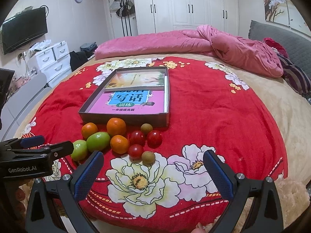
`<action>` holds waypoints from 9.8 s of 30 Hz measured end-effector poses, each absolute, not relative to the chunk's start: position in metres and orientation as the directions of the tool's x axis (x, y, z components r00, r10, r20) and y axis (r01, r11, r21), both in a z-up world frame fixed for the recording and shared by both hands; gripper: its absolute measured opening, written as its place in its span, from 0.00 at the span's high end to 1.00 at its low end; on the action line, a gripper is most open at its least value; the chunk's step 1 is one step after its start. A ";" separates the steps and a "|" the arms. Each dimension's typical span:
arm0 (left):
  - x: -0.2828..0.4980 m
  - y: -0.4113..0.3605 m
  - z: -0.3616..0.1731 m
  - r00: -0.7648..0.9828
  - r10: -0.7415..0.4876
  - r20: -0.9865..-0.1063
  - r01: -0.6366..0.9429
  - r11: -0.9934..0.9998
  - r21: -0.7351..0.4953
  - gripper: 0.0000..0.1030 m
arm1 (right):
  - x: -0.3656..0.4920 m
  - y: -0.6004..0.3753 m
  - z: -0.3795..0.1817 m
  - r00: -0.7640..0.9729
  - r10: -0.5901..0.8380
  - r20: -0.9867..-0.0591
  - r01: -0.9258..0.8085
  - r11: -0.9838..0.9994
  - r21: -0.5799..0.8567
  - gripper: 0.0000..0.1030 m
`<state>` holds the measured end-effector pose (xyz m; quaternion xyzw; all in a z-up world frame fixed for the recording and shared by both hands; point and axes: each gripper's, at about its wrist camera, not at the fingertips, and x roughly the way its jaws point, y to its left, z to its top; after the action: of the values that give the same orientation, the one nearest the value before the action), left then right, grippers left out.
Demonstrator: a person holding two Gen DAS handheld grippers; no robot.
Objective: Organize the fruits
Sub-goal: 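Move both open grippers toward the fruit pile beside the grey tray, then close the left gripper on a green guava while the right gripper grasps a small brown fruit, then lift the green guava with the left gripper while the right gripper carries the brown fruit over the tray, then open the left gripper over the pink book while the right gripper releases the brown fruit beside it, then withdraw both open grippers from the tray back toward the fruit pile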
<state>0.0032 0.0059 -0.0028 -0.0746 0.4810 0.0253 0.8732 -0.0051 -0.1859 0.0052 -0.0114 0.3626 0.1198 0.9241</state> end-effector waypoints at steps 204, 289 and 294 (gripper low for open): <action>0.147 0.034 -0.020 0.541 -0.102 -0.835 -0.049 0.987 -0.152 0.41 | 0.149 -0.168 -0.024 0.613 0.379 -0.693 -0.413 0.902 0.128 0.38; 0.082 0.028 0.013 0.560 -0.220 -0.799 0.071 0.973 -0.217 0.25 | 0.108 -0.189 0.005 0.683 0.357 -0.638 -0.365 0.923 0.125 0.14; 0.078 0.027 0.011 0.553 -0.221 -0.804 0.080 0.974 -0.213 0.25 | 0.101 -0.185 0.006 0.682 0.357 -0.639 -0.381 0.919 0.107 0.14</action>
<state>0.0784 0.0268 0.0114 -0.0759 0.4651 -0.0857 0.8778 0.1006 -0.1850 0.0059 -0.0172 0.3445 0.2011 0.9168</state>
